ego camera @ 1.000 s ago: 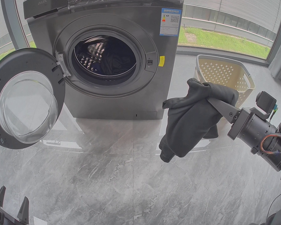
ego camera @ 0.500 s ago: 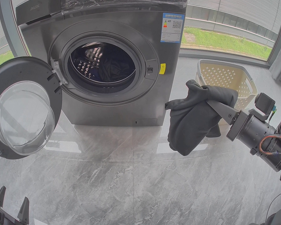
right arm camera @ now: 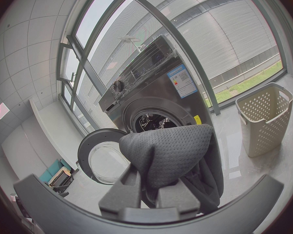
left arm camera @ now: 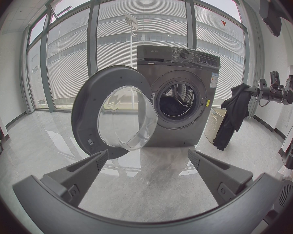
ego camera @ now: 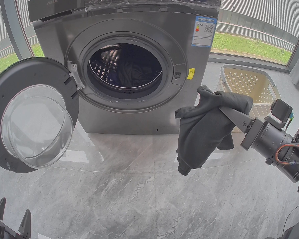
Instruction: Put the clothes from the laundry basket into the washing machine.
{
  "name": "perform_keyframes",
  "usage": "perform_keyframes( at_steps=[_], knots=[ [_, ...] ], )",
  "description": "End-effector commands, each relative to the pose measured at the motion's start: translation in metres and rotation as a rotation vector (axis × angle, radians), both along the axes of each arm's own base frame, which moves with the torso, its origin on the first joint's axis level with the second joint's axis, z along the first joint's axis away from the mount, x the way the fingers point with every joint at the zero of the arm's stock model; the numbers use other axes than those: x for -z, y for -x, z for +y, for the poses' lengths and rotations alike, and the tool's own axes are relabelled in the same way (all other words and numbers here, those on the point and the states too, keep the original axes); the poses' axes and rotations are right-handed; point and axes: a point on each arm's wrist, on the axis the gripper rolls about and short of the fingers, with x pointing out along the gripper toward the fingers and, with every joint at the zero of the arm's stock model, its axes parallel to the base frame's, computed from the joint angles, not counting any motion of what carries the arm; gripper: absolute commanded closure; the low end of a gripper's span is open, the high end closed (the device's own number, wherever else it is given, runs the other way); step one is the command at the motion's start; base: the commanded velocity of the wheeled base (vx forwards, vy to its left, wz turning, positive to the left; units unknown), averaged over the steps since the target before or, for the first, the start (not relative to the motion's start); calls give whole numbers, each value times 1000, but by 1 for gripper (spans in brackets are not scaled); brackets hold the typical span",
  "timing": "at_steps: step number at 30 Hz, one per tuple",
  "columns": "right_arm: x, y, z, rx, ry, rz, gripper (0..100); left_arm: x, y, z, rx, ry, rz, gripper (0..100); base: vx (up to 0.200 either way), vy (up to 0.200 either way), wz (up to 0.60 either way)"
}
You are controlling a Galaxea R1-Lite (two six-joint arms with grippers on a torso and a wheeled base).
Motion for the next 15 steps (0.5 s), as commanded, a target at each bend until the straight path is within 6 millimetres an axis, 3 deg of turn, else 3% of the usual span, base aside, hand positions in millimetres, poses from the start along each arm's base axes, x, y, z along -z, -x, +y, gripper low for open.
perform_keyframes(
  at_steps=[1,8,15],
  knots=[
    [0,0,0,-1,0,0,100,5,0,0,-1,0,2,0,0,0,0],
    [4,0,0,-1,12,12,100,5,0,0,-1,-2,2,0,0,0,0],
    [10,1,4,-17,27,30,100,5,0,0,-1,-2,2,0,200,0,0]
  ],
)
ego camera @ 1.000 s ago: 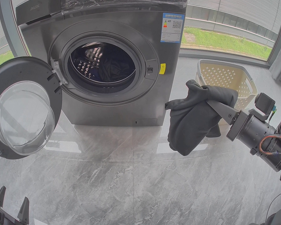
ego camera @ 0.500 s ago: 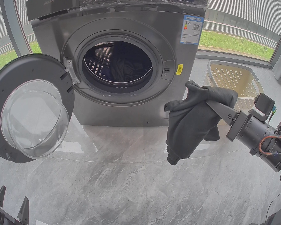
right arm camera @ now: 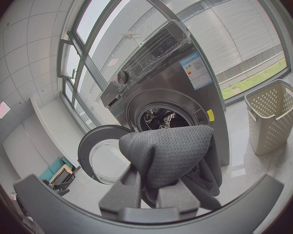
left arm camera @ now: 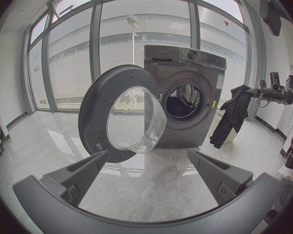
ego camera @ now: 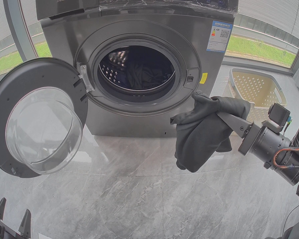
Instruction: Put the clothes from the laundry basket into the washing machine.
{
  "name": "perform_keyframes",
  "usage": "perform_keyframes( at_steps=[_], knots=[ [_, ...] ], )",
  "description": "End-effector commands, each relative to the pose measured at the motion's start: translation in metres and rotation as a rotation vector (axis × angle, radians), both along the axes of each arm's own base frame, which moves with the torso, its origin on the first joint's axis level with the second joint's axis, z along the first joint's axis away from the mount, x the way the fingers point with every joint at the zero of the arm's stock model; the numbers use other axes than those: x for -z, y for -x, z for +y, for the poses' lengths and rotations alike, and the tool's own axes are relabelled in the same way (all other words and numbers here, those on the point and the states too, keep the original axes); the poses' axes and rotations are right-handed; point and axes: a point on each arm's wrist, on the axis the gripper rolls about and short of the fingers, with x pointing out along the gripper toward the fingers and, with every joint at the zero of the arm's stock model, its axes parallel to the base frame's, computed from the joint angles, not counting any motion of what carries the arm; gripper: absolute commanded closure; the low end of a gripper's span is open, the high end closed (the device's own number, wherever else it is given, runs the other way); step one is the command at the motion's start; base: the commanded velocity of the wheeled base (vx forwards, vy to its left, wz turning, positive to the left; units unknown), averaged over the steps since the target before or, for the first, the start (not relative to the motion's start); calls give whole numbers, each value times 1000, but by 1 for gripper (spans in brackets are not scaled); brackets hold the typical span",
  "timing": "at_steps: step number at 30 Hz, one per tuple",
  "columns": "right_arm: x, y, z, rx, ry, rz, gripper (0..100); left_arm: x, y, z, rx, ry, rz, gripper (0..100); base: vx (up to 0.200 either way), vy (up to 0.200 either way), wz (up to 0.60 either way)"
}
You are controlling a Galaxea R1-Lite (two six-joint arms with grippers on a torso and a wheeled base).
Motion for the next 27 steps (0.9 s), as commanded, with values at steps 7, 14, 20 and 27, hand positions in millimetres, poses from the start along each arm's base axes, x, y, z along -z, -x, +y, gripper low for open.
perform_keyframes(
  at_steps=[7,14,20,27],
  knots=[
    [12,-10,19,-34,32,42,100,5,0,0,0,-20,3,0,143,0,0],
    [10,-23,47,-69,18,26,100,5,0,0,0,-21,3,0,0,86,0],
    [6,-30,73,-114,-18,-12,100,5,0,0,0,-21,3,0,0,100,0],
    [3,-40,96,-144,-69,-45,100,-3,1,0,3,-34,-47,0,0,0,0]
  ],
)
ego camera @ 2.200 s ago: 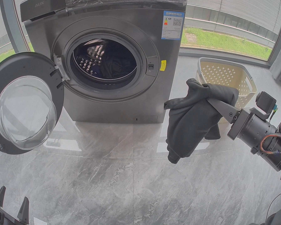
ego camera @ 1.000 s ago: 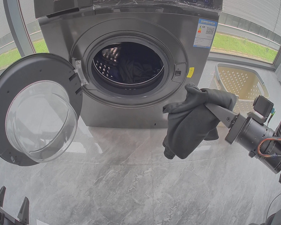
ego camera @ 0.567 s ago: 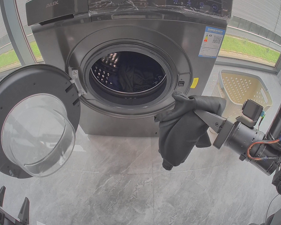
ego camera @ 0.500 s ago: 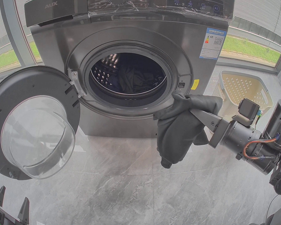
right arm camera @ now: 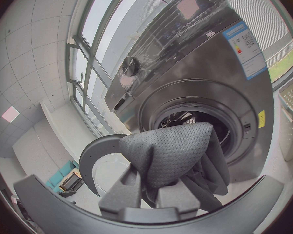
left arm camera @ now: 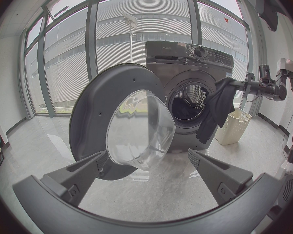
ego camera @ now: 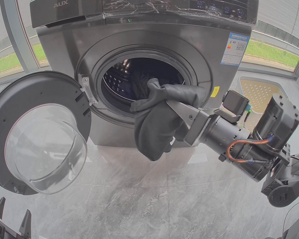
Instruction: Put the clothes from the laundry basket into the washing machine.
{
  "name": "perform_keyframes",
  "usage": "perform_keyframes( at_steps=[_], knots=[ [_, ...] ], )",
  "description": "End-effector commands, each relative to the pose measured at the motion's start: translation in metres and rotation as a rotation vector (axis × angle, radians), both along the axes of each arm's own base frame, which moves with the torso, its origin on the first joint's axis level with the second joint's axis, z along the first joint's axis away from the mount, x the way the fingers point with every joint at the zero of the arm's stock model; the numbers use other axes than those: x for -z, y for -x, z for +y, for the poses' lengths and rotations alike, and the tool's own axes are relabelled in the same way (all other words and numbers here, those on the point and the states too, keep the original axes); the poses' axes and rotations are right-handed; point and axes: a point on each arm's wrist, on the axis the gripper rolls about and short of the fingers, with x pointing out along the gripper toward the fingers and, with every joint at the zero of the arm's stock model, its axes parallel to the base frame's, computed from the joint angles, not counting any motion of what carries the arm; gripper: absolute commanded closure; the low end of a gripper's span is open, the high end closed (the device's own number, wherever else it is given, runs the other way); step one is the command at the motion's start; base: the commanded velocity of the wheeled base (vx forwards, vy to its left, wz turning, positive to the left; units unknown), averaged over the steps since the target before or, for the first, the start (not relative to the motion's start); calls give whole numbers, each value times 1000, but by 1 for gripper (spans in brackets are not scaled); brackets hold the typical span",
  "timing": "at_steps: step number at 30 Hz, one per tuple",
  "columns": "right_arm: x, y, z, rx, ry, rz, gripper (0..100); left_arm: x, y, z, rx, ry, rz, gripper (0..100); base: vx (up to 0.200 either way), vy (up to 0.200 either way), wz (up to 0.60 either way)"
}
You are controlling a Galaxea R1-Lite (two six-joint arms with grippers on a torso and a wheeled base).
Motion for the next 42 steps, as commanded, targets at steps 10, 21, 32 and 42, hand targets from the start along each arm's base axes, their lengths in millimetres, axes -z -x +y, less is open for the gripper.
perform_keyframes(
  at_steps=[10,21,32,42],
  knots=[
    [9,-23,30,-10,-41,-2,100,-78,-38,-9,404,12,66,0,0,0,0],
    [3,-27,29,-41,-49,-23,100,-90,-120,-35,836,29,309,0,0,0,0],
    [-9,-40,31,1,-84,-51,100,-77,-196,-83,897,14,325,0,0,0,0],
    [-10,-52,33,71,-106,-51,100,-77,-235,-114,913,116,325,0,0,0,0]
  ],
)
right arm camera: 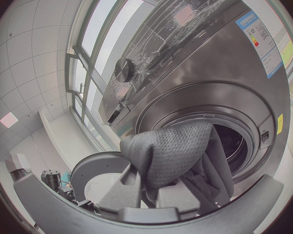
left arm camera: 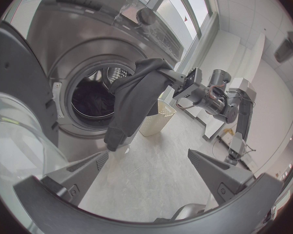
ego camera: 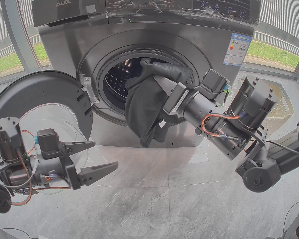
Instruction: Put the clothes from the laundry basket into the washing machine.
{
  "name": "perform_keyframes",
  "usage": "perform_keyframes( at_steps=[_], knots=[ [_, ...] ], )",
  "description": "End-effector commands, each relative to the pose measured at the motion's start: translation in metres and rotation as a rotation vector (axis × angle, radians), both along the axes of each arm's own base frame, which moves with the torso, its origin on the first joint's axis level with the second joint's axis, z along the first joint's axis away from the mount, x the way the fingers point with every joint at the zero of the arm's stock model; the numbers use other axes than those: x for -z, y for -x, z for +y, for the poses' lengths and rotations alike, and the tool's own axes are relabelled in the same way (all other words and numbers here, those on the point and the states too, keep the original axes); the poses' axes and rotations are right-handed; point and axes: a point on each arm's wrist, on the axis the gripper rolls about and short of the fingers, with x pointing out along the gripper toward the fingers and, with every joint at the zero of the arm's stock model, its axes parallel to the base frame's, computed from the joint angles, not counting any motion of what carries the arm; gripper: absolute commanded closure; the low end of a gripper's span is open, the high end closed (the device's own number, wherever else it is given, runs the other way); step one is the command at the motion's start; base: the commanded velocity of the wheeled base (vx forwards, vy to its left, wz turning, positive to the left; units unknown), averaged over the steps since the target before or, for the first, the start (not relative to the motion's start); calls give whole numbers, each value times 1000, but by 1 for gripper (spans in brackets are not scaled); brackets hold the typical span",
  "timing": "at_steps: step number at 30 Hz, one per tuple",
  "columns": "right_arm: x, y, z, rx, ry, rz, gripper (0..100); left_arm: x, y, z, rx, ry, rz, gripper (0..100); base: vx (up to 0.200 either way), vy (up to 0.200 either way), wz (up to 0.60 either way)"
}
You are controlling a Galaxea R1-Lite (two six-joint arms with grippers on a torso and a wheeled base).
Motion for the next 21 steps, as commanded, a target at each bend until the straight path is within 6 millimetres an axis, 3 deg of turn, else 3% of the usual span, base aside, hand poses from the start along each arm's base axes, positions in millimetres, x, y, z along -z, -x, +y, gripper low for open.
perform_keyframes(
  at_steps=[1,21],
  knots=[
    [5,-8,4,19,2,8,100,15,-30,-26,23,15,94,0,0,0,0],
    [4,-3,6,8,0,6,100,40,-87,-64,34,72,147,0,0,0,0]
  ],
)
